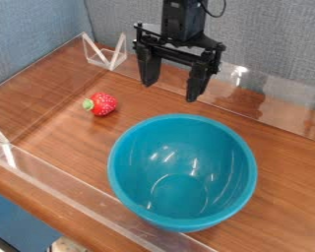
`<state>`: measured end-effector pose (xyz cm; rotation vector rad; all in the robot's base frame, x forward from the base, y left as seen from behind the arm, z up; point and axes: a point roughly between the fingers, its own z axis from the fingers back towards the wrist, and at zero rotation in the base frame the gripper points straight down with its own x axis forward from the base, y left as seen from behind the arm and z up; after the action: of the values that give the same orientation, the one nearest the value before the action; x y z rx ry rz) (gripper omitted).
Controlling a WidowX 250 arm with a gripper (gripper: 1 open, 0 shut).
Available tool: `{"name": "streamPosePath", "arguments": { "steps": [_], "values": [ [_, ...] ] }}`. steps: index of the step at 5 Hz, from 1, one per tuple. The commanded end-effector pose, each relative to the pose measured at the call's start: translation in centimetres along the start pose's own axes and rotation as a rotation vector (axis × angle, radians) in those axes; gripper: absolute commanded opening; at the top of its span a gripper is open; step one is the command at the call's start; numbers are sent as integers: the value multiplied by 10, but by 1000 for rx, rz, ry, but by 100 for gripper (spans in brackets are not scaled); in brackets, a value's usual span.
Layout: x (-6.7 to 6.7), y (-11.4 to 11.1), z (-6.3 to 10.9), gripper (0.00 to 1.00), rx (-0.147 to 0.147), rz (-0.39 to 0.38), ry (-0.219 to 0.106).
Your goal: Put the strawberry in the blue bowl
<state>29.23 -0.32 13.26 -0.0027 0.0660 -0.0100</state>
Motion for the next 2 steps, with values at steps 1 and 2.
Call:
{"name": "streamPosePath", "arguments": {
  "steps": [1,2],
  "values": [
    [1,24,2,100,6,49,-5],
    [3,67,-6,100,28,116,7]
  ]
}}
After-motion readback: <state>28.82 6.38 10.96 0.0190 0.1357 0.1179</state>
